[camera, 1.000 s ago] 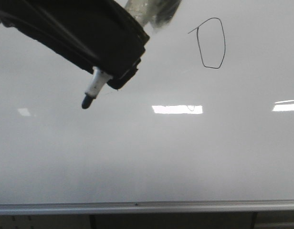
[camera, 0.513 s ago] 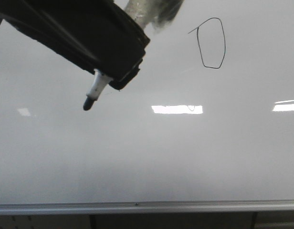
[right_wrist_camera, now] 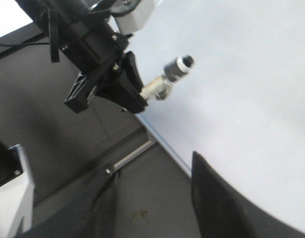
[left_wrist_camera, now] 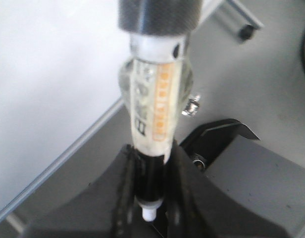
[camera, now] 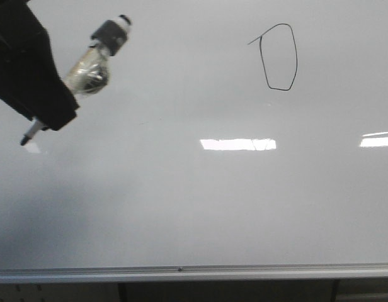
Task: Write number 0 on whiteboard
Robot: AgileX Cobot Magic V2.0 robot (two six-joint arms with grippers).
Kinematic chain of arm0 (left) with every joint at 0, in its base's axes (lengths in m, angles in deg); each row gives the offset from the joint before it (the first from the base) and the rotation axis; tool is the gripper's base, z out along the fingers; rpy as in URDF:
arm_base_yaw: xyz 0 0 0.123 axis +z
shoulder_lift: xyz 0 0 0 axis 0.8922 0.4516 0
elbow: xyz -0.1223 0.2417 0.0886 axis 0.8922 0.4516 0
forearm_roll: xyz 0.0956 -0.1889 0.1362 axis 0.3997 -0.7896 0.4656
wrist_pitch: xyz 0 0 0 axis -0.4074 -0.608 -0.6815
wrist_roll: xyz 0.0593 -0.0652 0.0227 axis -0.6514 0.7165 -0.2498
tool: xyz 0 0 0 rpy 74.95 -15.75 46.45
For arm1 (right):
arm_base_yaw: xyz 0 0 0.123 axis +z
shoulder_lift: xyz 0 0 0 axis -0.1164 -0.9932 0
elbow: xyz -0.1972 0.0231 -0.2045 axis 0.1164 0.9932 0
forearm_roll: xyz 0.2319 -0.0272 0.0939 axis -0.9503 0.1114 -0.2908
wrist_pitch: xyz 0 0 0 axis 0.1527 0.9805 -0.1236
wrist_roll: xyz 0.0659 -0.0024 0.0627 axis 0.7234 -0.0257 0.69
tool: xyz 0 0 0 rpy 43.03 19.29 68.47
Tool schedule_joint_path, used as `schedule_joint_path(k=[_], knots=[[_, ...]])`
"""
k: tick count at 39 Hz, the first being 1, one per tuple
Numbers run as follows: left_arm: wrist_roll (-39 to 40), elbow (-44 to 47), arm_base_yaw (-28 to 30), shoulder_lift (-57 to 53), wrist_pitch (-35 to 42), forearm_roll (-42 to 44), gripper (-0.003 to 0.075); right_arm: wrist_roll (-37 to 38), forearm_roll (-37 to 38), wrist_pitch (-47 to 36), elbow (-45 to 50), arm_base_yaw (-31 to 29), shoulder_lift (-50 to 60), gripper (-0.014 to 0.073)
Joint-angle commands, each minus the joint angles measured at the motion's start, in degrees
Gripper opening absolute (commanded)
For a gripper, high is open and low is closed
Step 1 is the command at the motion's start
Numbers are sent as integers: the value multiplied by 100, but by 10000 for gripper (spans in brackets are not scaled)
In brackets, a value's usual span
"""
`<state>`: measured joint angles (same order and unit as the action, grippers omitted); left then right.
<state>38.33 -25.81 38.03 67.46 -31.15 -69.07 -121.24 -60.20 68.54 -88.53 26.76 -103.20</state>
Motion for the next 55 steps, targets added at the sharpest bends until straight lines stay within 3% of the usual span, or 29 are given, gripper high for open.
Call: schedule_joint_path(k=[1,6,14,25,50,55], knots=[[935,-178,510,-163,376,499,-19,-82,-150,-1201,555,-27,718,271],[1003,-178,1241,-163,520,559,-20,-82,-150,-2169,1507,-27,1615,115],[1003,-178,2298,-158,546,632,-19,-82,-155,-2607,2401,-27,2805,-68],[1035,-178,3158,-5,743,633,-19,-82,-155,-2646,2611,-27,3120,-69],[976,-178,3190,1350,2243,114,-18,-82,-155,-2581,2611,-27,3120,-69],[709,-178,3129,1460,2578,114,20,-82,-155,-2581,2611,-27,3120,-69]])
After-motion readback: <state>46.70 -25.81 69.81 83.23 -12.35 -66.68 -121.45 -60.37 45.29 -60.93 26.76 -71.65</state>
